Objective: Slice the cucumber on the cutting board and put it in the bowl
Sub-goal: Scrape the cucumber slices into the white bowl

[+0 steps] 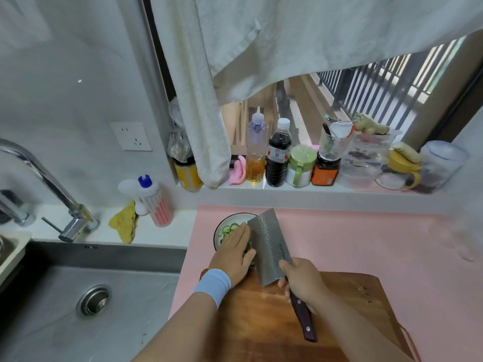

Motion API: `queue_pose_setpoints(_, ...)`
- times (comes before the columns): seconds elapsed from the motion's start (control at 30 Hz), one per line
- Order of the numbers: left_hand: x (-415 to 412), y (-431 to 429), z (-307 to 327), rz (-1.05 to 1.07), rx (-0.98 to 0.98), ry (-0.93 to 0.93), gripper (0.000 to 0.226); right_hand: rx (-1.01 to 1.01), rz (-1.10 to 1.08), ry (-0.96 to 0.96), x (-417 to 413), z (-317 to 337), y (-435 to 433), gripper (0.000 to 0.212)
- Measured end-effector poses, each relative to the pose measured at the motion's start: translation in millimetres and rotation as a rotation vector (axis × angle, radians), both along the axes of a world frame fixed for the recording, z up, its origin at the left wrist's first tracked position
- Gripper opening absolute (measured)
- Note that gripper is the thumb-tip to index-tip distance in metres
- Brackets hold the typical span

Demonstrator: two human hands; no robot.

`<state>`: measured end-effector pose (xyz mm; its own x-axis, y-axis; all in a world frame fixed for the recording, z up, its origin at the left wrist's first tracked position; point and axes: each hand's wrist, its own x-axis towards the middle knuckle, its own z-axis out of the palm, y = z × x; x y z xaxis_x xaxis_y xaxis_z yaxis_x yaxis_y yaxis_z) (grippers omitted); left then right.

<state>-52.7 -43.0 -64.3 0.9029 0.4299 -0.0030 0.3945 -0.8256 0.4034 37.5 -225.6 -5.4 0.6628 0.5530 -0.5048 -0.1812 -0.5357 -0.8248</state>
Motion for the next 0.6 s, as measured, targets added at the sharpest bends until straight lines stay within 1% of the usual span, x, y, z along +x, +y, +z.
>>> queue_pose_setpoints(0.03, 1, 0, -2, -0.029, 0.019, -0.005, 0.062, -0.007, 0.009, -0.003, 1, -1, 2, 0.021)
queue_pose_setpoints(0.1, 2, 1, -9, -0.05, 0.039, 0.053, 0.06, -0.015, 0.015, -0.014, 2, -3, 3, 0.021)
queue_pose_setpoints(0.17, -2, 1, -14, 0.013, 0.015, 0.063, 0.058, -0.026, 0.025, -0.038, 2, -4, -1, 0.022)
queue_pose_setpoints(0.23, -12, -1, -12, 0.103, -0.014, -0.059, 0.053, -0.041, 0.028, -0.076, 5, -4, -10, 0.024)
queue_pose_setpoints(0.37, -48, -13, -12, 0.379, 0.04, -0.351, 0.036, -0.05, -0.015, -0.122, 7, -3, -40, 0.026)
queue_pose_setpoints(0.43, -70, -21, -22, 0.48, 0.018, -0.376, 0.029, -0.051, -0.046, -0.124, 3, -6, -57, 0.026)
queue_pose_setpoints(0.5, -83, -30, -36, 0.465, -0.06, -0.334, 0.03, -0.039, -0.071, -0.117, -3, -12, -72, 0.027)
queue_pose_setpoints(0.53, -86, -35, -42, 0.412, -0.1, -0.295, 0.034, -0.033, -0.084, -0.105, -8, -15, -80, 0.026)
queue_pose_setpoints(0.6, -86, -41, -54, 0.303, -0.104, -0.227, 0.042, -0.036, -0.1, -0.083, -18, -18, -92, 0.024)
